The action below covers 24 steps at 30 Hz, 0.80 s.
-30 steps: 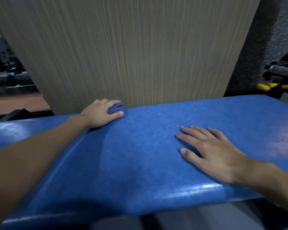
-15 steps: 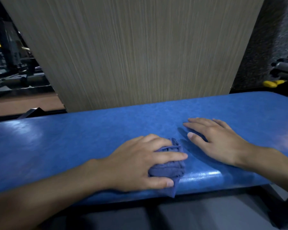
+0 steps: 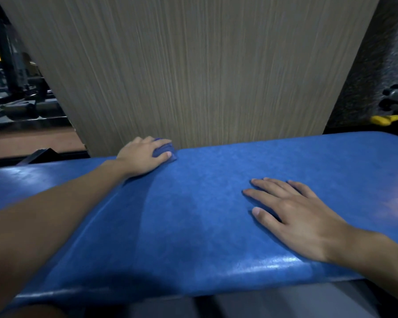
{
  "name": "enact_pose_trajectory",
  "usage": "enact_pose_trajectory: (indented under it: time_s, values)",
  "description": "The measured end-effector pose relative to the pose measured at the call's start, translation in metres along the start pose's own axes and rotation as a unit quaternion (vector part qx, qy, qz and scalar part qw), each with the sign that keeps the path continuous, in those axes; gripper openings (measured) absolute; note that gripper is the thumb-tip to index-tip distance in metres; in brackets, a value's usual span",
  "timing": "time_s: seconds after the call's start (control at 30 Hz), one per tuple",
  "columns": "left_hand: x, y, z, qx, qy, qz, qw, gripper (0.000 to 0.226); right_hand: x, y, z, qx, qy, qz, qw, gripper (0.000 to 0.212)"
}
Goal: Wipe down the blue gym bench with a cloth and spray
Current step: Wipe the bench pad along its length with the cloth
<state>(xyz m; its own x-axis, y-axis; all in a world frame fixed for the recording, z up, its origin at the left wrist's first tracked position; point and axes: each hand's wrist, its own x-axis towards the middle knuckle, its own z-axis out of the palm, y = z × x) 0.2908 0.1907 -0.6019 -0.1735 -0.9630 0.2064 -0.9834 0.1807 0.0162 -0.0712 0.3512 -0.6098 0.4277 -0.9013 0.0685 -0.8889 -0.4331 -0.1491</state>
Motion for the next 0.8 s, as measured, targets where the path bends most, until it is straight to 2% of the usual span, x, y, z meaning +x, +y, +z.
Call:
enact_pose_trajectory:
  time_s: [0.17,0.3,0.37,0.43,0.53,0.63,0.8]
  values:
    - [-0.076,0.068,-0.021,-0.020,-0.006,0.158,0.987,0.054,0.000,0.000,-0.001,-0.001,0.005,0.000,1.000,0.063]
    - [-0.160,0.127,-0.032,-0.051,0.014,0.335,0.941,0.053,0.003,-0.002,-0.006,0.013,0.011,0.005,1.000,0.060]
    - [-0.175,0.136,-0.032,-0.051,0.029,0.362,0.930,0.053,0.007,-0.003,-0.009,0.032,0.037,0.016,0.999,0.061]
    - [-0.171,0.133,-0.034,-0.075,0.006,0.334,0.939,0.056,0.010,-0.007,-0.010,0.041,0.055,0.020,0.997,0.064]
    - [-0.140,0.112,-0.030,-0.086,-0.028,0.276,0.957,0.057,0.011,-0.013,0.000,0.010,0.016,0.000,1.000,0.067]
    - [-0.090,0.065,-0.020,-0.061,-0.022,0.199,0.978,0.058,0.011,-0.012,0.006,0.004,-0.001,-0.006,1.000,0.069]
    - [-0.011,-0.030,-0.005,-0.009,0.004,-0.012,1.000,0.053,0.011,-0.013,0.007,-0.008,0.008,-0.005,1.000,0.067]
